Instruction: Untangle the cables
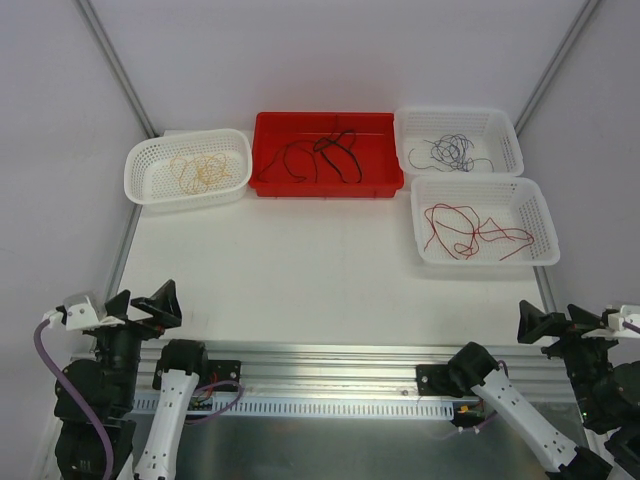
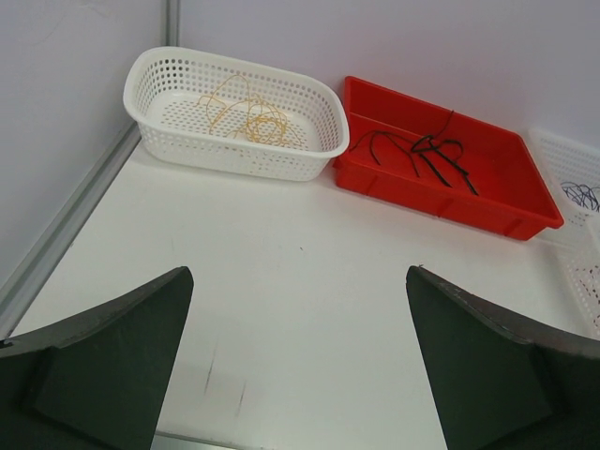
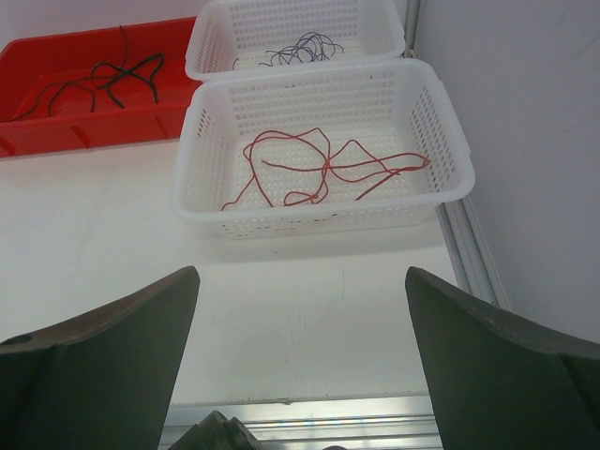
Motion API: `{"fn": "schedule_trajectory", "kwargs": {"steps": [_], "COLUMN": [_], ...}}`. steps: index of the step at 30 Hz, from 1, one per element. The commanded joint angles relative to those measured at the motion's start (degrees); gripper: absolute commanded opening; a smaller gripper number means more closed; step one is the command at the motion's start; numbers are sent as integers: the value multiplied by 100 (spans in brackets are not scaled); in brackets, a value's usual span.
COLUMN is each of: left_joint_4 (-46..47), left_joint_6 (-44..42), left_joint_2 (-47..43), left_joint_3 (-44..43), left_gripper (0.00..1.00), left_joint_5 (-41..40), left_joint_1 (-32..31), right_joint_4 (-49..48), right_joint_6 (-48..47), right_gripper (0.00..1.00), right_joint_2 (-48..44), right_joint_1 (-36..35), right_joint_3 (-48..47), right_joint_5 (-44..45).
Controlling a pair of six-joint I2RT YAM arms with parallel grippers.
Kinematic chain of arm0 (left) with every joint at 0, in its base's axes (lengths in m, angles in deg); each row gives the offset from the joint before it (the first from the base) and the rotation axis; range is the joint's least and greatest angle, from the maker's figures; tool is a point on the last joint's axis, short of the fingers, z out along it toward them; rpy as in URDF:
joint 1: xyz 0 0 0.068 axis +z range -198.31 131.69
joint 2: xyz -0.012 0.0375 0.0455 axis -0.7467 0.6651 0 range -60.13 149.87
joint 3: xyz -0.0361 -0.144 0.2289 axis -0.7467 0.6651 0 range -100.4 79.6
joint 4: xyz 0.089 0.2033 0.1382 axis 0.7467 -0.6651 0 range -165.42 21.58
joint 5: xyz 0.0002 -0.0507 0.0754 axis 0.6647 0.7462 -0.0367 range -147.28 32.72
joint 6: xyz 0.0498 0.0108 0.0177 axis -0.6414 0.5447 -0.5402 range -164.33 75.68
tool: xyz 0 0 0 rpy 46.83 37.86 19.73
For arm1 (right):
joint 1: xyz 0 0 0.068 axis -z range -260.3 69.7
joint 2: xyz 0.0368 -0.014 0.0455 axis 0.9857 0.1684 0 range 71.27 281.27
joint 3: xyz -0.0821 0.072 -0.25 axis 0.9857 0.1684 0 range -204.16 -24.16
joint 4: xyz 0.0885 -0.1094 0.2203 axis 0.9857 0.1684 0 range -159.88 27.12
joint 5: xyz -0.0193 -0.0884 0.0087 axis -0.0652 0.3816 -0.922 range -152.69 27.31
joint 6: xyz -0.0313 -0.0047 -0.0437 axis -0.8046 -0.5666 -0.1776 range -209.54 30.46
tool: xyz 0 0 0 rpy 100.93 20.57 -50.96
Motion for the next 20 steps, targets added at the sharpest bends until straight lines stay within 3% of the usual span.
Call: {"fn": "schedule_trajectory", "kwargs": {"steps": [1, 20], "left_joint_4": [63, 54], "left_joint_6": [0, 299], "left_joint_2": [-955, -955], "left_joint_3": [56, 258], "left_gripper": [99, 99], "left_joint_5": [-222, -328], "left_joint_1": [-94, -190], "right_joint_4": [-222, -425], "right_joint_6": [-63, -222], "right_gripper": [97, 97], "right_joint_2": [-1075, -1005], "right_joint_1": [-58, -67], "right_joint_3": [142, 292], "right_joint_5": [-23, -32]}}
